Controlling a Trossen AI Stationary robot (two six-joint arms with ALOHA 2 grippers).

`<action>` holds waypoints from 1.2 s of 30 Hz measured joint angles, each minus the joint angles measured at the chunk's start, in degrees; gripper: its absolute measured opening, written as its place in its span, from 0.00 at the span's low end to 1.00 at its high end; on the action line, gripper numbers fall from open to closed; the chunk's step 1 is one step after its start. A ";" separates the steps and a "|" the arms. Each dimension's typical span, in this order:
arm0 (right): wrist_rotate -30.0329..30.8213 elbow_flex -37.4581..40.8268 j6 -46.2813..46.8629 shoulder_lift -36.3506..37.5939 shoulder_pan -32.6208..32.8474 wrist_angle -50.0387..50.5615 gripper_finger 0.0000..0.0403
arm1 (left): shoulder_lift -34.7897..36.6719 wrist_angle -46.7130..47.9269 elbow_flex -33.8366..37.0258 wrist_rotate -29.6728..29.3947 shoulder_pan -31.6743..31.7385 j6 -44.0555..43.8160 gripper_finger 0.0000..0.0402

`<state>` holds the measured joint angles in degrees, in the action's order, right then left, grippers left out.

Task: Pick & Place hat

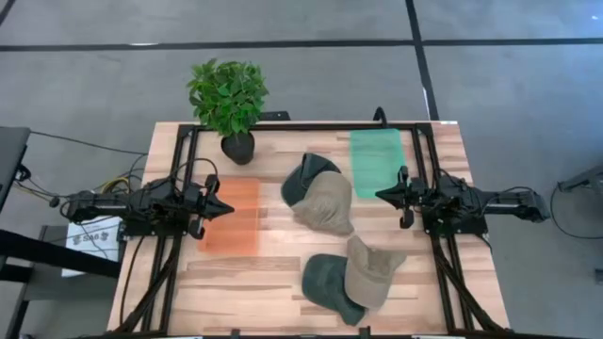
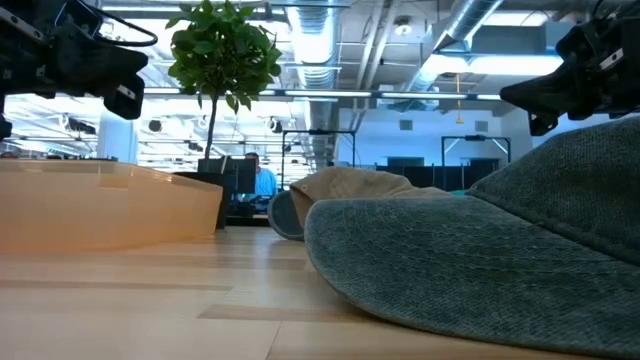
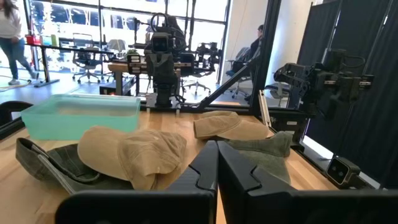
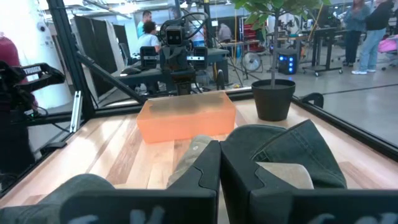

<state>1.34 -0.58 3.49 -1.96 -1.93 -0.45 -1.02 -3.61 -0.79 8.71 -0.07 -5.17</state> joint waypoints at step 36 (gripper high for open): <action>0.00 0.01 0.00 -0.01 0.01 0.00 0.00 | -0.37 0.49 -0.01 -10.47 0.06 4.61 0.00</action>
<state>1.34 -0.57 3.49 -1.96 -1.93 -0.45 -1.39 -3.13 -0.80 -1.76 -0.01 -0.56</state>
